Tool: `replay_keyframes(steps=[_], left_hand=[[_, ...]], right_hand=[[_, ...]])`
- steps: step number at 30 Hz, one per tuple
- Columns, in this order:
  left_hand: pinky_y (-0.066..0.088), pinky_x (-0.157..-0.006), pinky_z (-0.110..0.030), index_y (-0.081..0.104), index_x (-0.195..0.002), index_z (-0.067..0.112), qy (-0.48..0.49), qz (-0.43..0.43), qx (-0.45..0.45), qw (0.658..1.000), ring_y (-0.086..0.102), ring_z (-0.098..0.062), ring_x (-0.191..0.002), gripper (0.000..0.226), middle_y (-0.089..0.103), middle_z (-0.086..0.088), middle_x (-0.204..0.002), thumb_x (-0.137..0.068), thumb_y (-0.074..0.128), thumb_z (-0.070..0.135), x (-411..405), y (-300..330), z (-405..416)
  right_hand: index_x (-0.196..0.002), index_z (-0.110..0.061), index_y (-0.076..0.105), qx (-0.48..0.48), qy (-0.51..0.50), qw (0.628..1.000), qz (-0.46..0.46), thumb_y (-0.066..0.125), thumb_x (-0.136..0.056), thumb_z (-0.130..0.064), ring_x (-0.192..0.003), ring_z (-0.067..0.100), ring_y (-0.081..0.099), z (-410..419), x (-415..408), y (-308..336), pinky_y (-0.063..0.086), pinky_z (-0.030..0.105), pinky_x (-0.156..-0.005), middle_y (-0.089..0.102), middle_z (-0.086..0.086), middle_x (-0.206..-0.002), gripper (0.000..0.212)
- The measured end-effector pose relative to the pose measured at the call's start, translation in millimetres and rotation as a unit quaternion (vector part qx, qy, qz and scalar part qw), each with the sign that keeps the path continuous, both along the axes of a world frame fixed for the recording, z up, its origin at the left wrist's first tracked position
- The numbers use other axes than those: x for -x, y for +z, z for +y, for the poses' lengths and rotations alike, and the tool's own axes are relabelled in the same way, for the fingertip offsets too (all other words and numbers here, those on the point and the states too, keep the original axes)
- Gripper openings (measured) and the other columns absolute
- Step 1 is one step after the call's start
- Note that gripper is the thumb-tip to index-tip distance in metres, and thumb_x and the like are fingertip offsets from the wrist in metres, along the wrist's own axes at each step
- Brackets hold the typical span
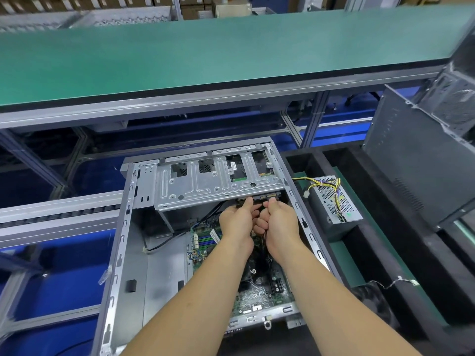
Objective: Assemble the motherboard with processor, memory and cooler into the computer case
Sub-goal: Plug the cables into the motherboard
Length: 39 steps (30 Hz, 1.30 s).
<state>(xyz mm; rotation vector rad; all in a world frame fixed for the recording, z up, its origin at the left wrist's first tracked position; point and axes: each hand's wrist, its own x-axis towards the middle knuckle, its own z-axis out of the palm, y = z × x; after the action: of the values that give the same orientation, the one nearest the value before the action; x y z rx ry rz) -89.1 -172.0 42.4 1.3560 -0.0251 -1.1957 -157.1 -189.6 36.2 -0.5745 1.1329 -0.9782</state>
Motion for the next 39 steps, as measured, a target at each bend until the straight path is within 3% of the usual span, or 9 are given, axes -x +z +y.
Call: replay_keyframes(steps=[9, 16, 20, 24, 28, 31, 33, 36, 39], left_hand=[[0.053, -0.079, -0.038, 0.041, -0.079, 0.021, -0.008, -0.004, -0.002, 1.000, 0.065, -0.024, -0.087, 0.031, 0.073, -0.018, -0.100, -0.096, 0.064, 0.011, -1, -3, 1], [0.053, -0.075, -0.036, 0.041, -0.080, 0.022, -0.010, -0.007, 0.001, 1.000, 0.063, -0.023, -0.086, 0.030, 0.073, -0.020, -0.104, -0.096, 0.064, 0.012, -1, -2, 2], [0.056, -0.088, -0.045, 0.051, -0.086, 0.014, -0.041, -0.011, -0.012, 0.999, 0.070, -0.029, -0.088, 0.017, 0.073, -0.020, -0.100, -0.096, 0.065, 0.014, -2, -1, 6], [0.050, -0.071, -0.036, 0.067, -0.078, -0.002, -0.115, -0.135, -0.049, 0.983, 0.059, -0.025, -0.072, 0.017, 0.067, -0.015, -0.079, -0.087, 0.064, 0.013, -6, -1, 11], [0.049, -0.061, -0.021, 0.073, -0.068, 0.012, -0.187, -0.274, 0.008, 0.943, 0.063, -0.009, -0.064, 0.035, 0.072, 0.001, -0.070, -0.088, 0.069, 0.040, -3, 8, 17], [0.054, -0.068, -0.028, 0.077, -0.070, 0.015, -0.189, -0.284, 0.012, 0.940, 0.065, -0.011, -0.065, 0.025, 0.073, 0.001, -0.070, -0.090, 0.071, 0.029, -6, 7, 17], [0.056, -0.074, -0.039, 0.076, -0.072, 0.006, -0.183, -0.248, 0.008, 0.951, 0.062, -0.019, -0.068, 0.025, 0.071, -0.008, -0.071, -0.093, 0.067, 0.015, -10, 8, 18], [0.055, -0.068, -0.037, 0.072, -0.085, 0.002, -0.158, -0.160, 0.026, 0.974, 0.061, -0.023, -0.069, 0.016, 0.069, -0.016, -0.080, -0.095, 0.061, 0.006, -13, 10, 20], [0.042, -0.049, -0.029, 0.068, -0.091, -0.001, -0.157, -0.076, 0.049, 0.983, 0.051, -0.022, -0.055, 0.013, 0.061, -0.016, -0.074, -0.097, 0.059, 0.006, -13, 10, 22]], right_hand=[[-0.092, -0.008, 0.054, 0.027, 0.022, 0.995, 0.098, 0.035, -0.110, -0.020, -0.038, 0.007, 0.031, -2, 1, -4, 0.031, 0.022, -0.038, 0.036, -0.008, -0.045, 0.029], [-0.095, -0.007, 0.054, 0.021, 0.028, 0.994, 0.102, 0.034, -0.110, -0.018, -0.039, 0.007, 0.030, 1, 2, 1, 0.029, 0.023, -0.040, 0.035, -0.006, -0.048, 0.028], [-0.083, -0.009, 0.052, 0.045, 0.056, 0.986, 0.147, 0.039, -0.108, -0.020, -0.045, 0.010, 0.035, 9, 7, 3, 0.032, 0.025, -0.044, 0.040, -0.004, -0.055, 0.030], [-0.071, -0.016, 0.047, 0.201, 0.109, 0.864, 0.449, 0.046, -0.105, -0.019, -0.060, 0.013, 0.045, 16, 14, 0, 0.029, 0.023, -0.051, 0.052, -0.001, -0.069, 0.034], [-0.090, -0.008, 0.059, 0.261, 0.161, 0.776, 0.551, 0.046, -0.098, -0.008, -0.070, 0.026, 0.059, 19, 15, 3, 0.039, 0.031, -0.054, 0.063, 0.010, -0.081, 0.016], [-0.094, -0.007, 0.062, 0.302, 0.181, 0.716, 0.603, 0.046, -0.098, -0.007, -0.076, 0.028, 0.062, 21, 17, 5, 0.045, 0.034, -0.060, 0.066, 0.010, -0.083, 0.017], [-0.078, -0.013, 0.058, 0.301, 0.153, 0.768, 0.544, 0.051, -0.099, -0.011, -0.064, 0.017, 0.057, 24, 17, 6, 0.042, 0.027, -0.056, 0.062, 0.000, -0.069, 0.022], [-0.081, -0.020, 0.067, 0.189, 0.102, 0.923, 0.319, 0.063, -0.094, -0.012, -0.053, 0.006, 0.056, 24, 15, 7, 0.044, 0.017, -0.054, 0.066, -0.005, -0.060, 0.016], [-0.093, -0.004, 0.072, 0.084, 0.092, 0.980, 0.154, 0.064, -0.095, -0.008, -0.056, 0.014, 0.061, 25, 15, 12, 0.048, 0.026, -0.053, 0.071, 0.009, -0.072, 0.009]])
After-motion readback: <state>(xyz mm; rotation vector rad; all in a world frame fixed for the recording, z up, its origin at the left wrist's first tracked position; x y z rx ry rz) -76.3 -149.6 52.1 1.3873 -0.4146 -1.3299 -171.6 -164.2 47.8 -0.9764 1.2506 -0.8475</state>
